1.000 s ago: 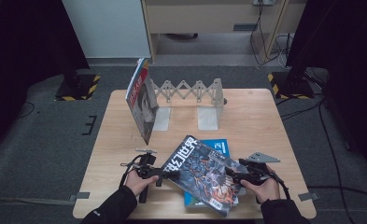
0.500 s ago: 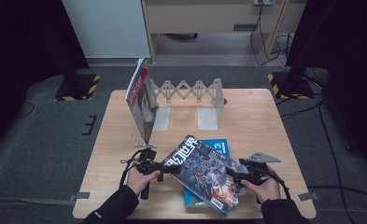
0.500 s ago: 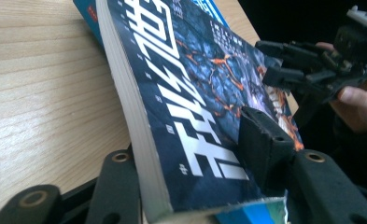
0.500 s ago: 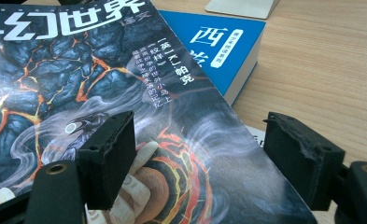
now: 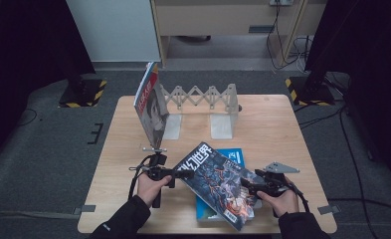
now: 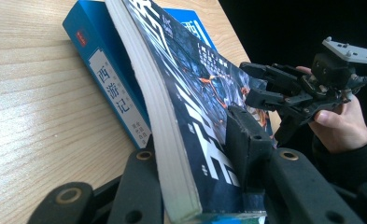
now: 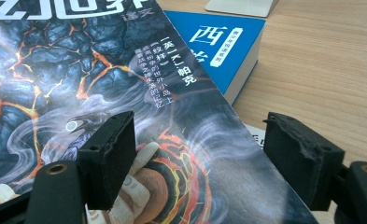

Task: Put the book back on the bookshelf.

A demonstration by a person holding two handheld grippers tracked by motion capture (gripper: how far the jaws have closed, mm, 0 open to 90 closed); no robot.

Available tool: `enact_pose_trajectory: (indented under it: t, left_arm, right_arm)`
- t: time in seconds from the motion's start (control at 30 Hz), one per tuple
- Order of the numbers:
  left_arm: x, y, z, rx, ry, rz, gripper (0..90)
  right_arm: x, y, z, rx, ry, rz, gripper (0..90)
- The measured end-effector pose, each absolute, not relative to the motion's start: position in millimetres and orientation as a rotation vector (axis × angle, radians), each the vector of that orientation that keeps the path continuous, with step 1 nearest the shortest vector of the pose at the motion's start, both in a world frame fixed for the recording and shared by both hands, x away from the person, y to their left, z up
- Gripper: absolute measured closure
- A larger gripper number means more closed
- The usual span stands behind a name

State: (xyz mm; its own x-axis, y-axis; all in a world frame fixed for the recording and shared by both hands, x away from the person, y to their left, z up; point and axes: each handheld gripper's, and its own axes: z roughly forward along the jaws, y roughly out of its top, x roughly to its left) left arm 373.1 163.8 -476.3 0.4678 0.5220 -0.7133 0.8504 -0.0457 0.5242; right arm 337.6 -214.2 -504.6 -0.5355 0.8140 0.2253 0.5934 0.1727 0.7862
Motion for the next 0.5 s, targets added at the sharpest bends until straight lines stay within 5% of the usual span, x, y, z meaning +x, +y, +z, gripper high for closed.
enact_pose_trajectory:
  t: [0.5]
  left_arm:
    - [379.5, 171.7, -451.5, 1.630, 1.210, -0.384, 75.3]
  right_arm:
    - [342.7, -237.2, -496.1, 1.409, 2.055, 1.295, 25.7]
